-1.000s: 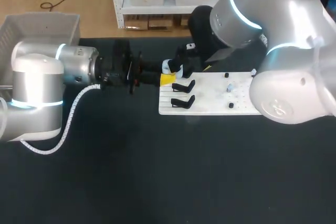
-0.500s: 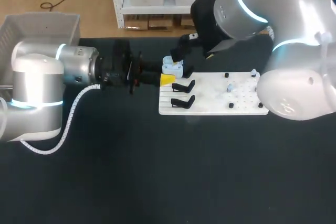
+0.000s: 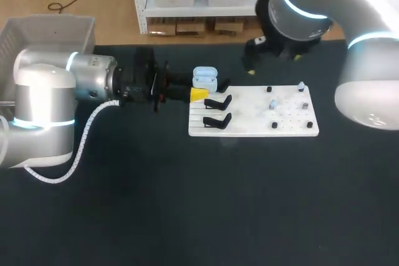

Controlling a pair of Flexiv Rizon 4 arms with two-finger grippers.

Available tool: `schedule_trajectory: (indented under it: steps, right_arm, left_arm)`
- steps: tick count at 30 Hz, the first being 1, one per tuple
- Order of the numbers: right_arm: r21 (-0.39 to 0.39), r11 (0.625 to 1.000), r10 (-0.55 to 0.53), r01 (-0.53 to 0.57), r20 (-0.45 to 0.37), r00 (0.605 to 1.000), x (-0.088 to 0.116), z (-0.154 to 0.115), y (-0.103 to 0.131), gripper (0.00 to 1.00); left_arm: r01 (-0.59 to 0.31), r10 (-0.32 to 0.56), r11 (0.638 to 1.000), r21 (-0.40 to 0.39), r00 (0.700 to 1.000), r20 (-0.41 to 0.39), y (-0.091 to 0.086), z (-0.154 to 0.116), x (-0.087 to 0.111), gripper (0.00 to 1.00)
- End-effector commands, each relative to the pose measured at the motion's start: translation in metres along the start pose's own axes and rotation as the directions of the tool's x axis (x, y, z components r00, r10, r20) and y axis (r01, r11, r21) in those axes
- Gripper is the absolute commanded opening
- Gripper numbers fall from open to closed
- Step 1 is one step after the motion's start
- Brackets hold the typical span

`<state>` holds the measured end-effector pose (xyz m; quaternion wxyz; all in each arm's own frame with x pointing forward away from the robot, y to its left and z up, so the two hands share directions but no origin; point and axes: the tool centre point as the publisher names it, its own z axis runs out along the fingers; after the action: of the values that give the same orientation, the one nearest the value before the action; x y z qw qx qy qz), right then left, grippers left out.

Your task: Pick up each earbud case from the left stands, insert the matching earbuds, close the lid, and place the case in the box.

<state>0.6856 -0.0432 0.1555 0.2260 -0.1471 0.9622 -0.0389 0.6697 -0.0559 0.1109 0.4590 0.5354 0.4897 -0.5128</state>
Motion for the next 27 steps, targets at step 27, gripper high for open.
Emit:
schedule_trajectory:
  steps: [27]
  right_arm:
    - [0.143,0.984,0.152,-0.104,-0.381,0.912,0.028,0.102,-0.062,1.00]
  left_arm:
    - [-0.002,0.002,1.000,0.000,1.000,0.002,0.000,0.000,0.001,0.00]
